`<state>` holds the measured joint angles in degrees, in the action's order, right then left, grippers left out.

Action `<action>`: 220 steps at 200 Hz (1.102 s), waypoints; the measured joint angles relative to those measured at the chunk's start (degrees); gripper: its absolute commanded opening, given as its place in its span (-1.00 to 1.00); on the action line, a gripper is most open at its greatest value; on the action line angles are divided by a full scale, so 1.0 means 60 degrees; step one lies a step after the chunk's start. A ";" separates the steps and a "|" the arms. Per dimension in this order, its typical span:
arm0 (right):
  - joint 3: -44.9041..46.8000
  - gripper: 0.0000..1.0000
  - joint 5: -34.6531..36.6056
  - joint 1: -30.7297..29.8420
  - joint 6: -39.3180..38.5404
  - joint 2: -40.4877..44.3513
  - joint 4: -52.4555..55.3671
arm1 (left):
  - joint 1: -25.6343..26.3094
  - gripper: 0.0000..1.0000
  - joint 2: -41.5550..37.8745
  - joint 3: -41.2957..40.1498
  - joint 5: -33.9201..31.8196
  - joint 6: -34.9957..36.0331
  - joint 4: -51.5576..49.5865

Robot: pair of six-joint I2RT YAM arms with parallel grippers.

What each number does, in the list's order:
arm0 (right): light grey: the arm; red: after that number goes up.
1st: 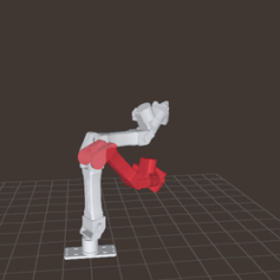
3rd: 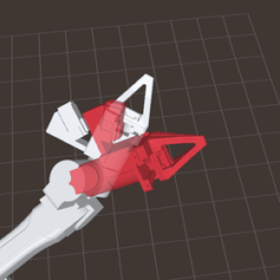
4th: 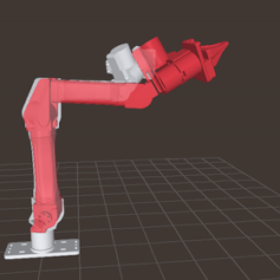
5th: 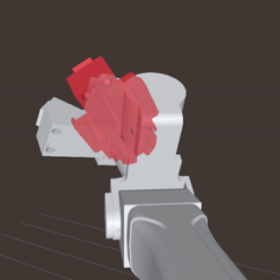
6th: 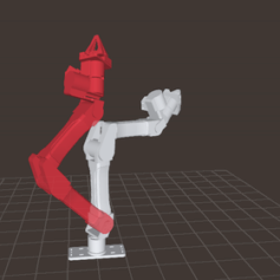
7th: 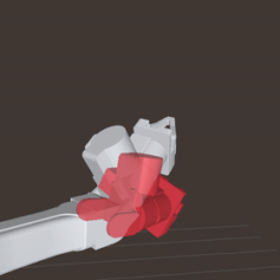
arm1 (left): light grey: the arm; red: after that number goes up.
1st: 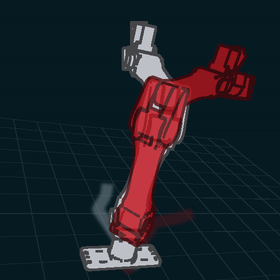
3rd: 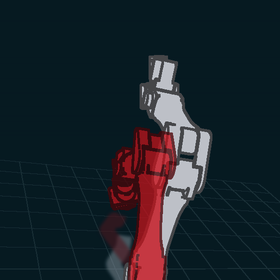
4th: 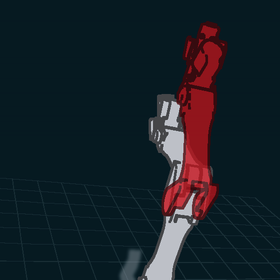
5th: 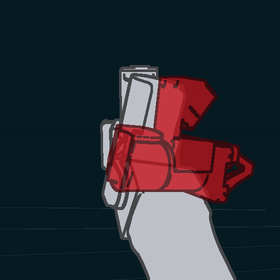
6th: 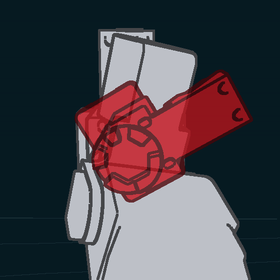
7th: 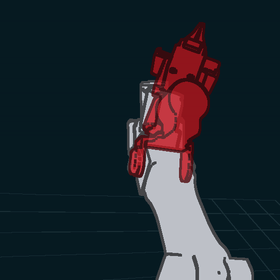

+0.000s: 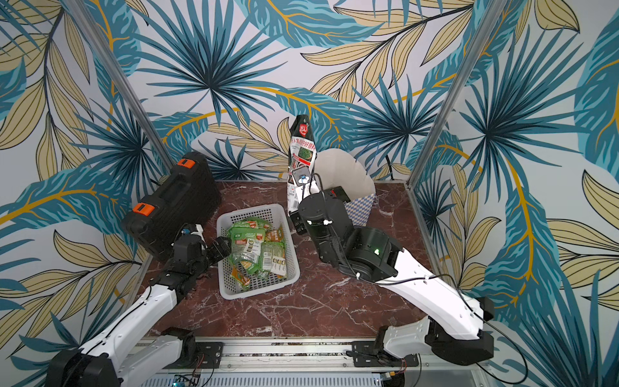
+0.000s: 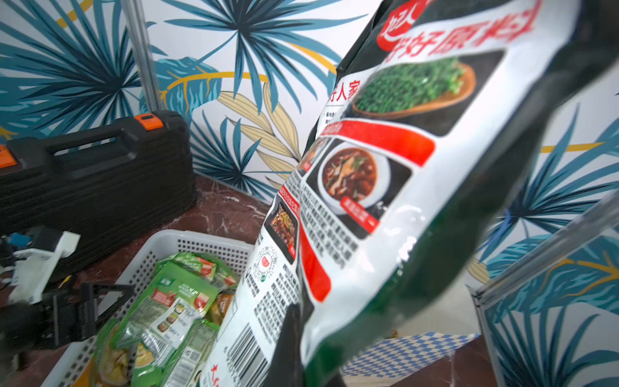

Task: Place the condiment packets inside the bag
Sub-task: Pick up the condiment packet from the storage box, then place the condiment packet in the paper bag.

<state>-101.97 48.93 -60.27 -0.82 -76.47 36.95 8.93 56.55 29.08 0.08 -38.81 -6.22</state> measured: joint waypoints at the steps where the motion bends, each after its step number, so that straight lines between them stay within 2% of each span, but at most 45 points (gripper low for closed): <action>1: -0.0029 -1.00 0.0036 0.0022 -0.0036 -0.0011 -0.0007 | 0.0000 0.77 0.0000 0.0000 0.0000 0.0000 0.0000; 18: -0.0470 -1.00 0.0623 0.0492 -0.0499 -0.0208 -0.0055 | 0.0000 0.77 0.0000 0.0000 0.0000 0.0004 0.0000; 39: -0.1086 -1.00 0.1045 0.1537 -0.0798 -0.0616 0.0033 | 0.0000 0.77 0.0000 0.0000 0.0011 0.0004 0.0000; 58: -0.1603 -1.00 0.0816 0.2681 -0.0838 -0.1027 0.0448 | 0.0000 0.77 0.0000 0.0000 0.0033 0.0004 0.0000; 77: -0.1847 -1.00 0.0066 0.3519 -0.0991 -0.1355 0.0794 | 0.0000 0.77 0.0000 0.0000 0.0040 0.0007 0.0000; 107: -0.2794 -1.00 -0.0739 0.3850 -0.1708 -0.2554 0.1377 | 0.0000 0.77 0.0000 0.0000 0.0073 0.0007 0.0000; 152: -0.3694 -1.00 -0.0758 0.4659 -0.2040 -0.4674 0.2277 | 0.0000 0.77 0.0000 0.0000 0.0117 0.0076 0.0000; 215: -0.3381 -1.00 -0.1687 0.5694 -0.1810 -0.4943 0.3293 | 0.0000 0.77 0.0004 0.0000 0.0208 0.0087 0.0004; 220: -0.3275 -0.92 -0.1730 0.5737 -0.1789 -0.4943 0.3322 | 0.0000 0.77 0.0004 0.0000 0.0211 0.0087 0.0004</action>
<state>-121.62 38.54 -25.85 -11.55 -106.13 56.88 8.93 56.58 29.08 1.34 -38.28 -6.20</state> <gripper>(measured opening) 0.046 0.883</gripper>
